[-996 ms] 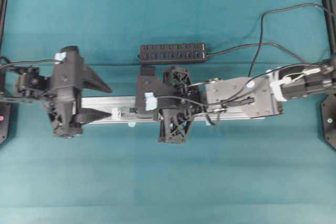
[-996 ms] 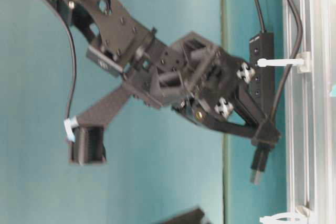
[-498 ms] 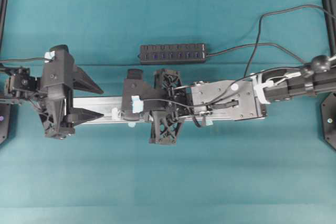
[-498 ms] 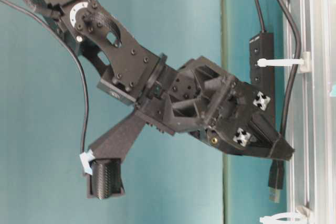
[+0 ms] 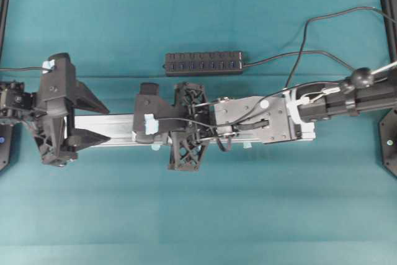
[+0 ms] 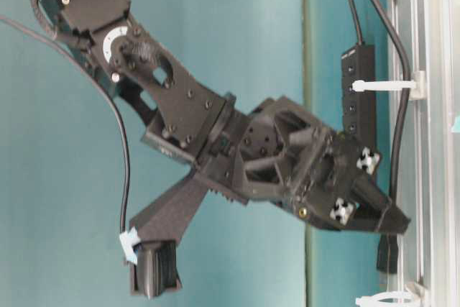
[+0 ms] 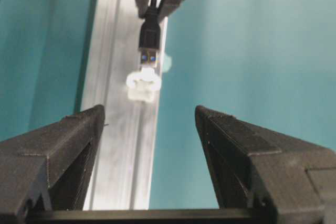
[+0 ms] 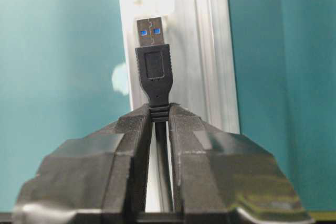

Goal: Pass the USB cable through three rings with both arms.

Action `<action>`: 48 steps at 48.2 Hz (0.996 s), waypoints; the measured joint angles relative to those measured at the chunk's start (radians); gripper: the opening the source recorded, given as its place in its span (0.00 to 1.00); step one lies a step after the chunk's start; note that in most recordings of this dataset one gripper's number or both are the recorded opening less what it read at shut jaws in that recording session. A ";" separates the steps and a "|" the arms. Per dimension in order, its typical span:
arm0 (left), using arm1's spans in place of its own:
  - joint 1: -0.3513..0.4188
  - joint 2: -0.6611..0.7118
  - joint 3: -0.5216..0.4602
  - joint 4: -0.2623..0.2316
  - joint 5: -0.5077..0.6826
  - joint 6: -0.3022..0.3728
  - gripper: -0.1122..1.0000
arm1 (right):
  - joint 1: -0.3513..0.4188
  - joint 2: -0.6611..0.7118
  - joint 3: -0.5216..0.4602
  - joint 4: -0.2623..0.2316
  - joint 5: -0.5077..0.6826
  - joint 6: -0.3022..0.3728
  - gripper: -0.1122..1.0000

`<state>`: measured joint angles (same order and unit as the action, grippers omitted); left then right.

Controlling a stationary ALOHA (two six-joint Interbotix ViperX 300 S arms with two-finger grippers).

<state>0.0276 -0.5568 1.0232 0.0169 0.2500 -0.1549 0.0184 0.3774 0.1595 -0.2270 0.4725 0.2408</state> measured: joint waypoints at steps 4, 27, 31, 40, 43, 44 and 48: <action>0.000 -0.009 0.005 0.000 0.003 -0.002 0.79 | -0.002 0.008 -0.009 0.000 0.005 0.000 0.04; -0.012 -0.040 0.020 0.000 0.005 -0.002 0.79 | -0.003 0.034 -0.041 0.002 0.006 0.000 0.04; -0.015 -0.040 0.020 0.000 0.005 -0.002 0.79 | -0.005 0.040 -0.054 0.002 0.006 0.000 0.04; -0.015 -0.041 0.020 0.000 0.005 -0.002 0.79 | -0.005 0.058 -0.084 0.003 0.005 0.000 0.04; -0.015 -0.041 0.020 0.000 0.005 -0.002 0.79 | -0.005 0.064 -0.095 0.006 0.003 0.002 0.04; -0.015 -0.041 0.020 0.000 0.005 -0.003 0.79 | -0.005 0.064 -0.098 0.008 0.003 0.000 0.04; -0.017 -0.041 0.021 0.000 0.005 -0.002 0.79 | -0.005 0.072 -0.114 0.011 0.003 0.000 0.04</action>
<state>0.0107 -0.5983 1.0446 0.0169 0.2546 -0.1565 0.0138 0.4495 0.0460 -0.2163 0.4755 0.2408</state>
